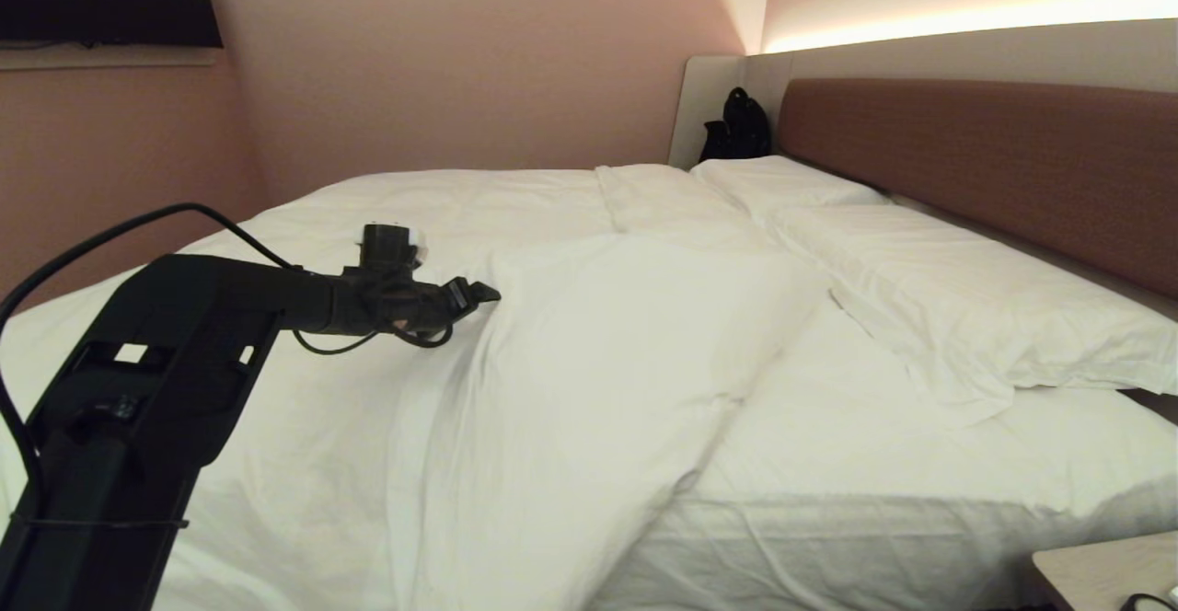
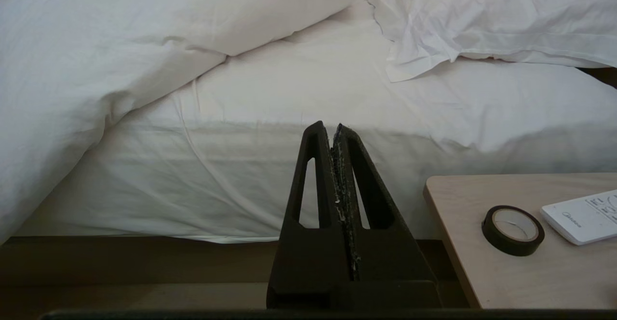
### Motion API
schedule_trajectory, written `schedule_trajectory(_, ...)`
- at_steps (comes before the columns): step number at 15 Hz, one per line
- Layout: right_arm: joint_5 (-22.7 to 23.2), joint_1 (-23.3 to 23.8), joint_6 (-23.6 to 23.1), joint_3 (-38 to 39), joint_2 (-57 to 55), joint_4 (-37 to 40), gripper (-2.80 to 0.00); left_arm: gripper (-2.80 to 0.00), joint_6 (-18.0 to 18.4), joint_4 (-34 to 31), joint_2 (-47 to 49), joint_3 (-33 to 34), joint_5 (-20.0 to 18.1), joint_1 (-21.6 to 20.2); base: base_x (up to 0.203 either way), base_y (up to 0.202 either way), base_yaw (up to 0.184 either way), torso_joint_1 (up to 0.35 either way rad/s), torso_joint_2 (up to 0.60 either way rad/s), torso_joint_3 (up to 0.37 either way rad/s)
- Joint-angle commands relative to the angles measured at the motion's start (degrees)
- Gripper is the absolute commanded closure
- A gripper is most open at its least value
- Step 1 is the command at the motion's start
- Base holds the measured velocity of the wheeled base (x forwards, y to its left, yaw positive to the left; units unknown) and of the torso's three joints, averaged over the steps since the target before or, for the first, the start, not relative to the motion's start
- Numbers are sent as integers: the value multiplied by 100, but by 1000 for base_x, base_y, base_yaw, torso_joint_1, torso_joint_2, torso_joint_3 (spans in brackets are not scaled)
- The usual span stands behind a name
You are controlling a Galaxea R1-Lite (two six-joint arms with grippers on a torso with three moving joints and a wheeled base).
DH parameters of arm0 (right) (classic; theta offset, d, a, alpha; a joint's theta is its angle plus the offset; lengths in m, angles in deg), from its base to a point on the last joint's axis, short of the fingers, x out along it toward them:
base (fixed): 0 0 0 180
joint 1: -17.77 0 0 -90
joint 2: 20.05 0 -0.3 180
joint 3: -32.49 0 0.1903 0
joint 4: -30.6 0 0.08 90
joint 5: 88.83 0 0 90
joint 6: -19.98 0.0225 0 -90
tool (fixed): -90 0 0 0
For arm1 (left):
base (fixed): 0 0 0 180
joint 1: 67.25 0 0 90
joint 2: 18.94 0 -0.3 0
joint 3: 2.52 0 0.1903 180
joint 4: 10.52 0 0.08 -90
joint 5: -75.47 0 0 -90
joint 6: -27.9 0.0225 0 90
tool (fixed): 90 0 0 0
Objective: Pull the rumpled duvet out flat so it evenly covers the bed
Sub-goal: Flatten the corners of the folded blanket
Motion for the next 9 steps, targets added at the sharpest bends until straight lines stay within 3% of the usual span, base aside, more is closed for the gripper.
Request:
schedule_trajectory(1,3,-2,-7,0,-6,-4,0,-280,-20,-22,-51,23,-14,7,0,0,0,0,0,0)
schedule_trajectory(7,3,-2,-6,0,-6,-4,0,-280,-37,-66,-41,120,-74,120,0,0,0,0,0,0)
schedule_trajectory(8,3,-2,-7,0,-6,-4,0,0,-37,-66,-50,148,-138,201,0,0,0,0,0,0)
schedule_trajectory(9,3,-2,-7,0,-6,-4,0,0,-29,-65,-50,148,-147,245,0,0,0,0,0,0)
